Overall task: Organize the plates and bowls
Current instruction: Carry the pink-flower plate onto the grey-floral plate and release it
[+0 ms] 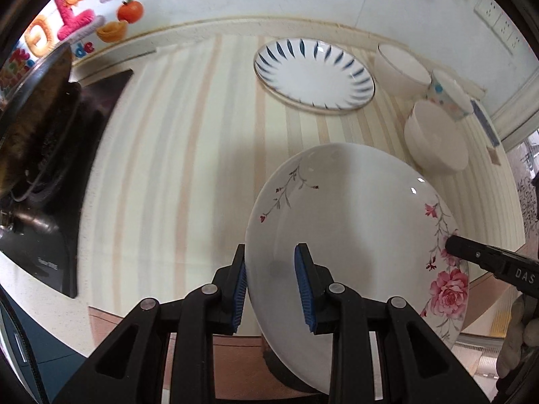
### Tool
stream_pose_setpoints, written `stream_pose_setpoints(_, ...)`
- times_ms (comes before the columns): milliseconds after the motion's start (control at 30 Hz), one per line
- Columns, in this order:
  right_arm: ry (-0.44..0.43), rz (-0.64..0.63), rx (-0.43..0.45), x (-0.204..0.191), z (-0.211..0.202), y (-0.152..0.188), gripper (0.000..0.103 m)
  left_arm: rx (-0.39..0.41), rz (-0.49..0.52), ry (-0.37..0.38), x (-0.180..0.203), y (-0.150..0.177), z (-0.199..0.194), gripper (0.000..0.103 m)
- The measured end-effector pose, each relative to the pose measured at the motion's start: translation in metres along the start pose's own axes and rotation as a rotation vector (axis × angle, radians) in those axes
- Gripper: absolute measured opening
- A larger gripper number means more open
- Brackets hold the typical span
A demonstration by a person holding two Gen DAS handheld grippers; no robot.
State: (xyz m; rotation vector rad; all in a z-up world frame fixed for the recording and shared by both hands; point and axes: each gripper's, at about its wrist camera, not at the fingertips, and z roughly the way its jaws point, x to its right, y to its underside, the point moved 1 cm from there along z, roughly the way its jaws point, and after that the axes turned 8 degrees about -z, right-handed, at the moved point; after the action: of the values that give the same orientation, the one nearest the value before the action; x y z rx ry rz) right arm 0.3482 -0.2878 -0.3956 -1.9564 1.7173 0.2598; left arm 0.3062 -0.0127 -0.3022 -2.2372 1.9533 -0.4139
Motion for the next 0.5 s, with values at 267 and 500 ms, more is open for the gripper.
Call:
stream_pose_setpoints(267, 0.019, 0.004, -0.003, 0.007, 0.007, 0.001, 0.011, 0.001, 0.041, 0.009, 0.014, 0.000, 0.010, 0.014)
stream_pose_setpoints(500, 0.039, -0.012, -0.030, 0.003, 0.016, 0.000, 0.007, 0.020, 0.104, -0.012, 0.039, 0.002, 0.008, 0.014)
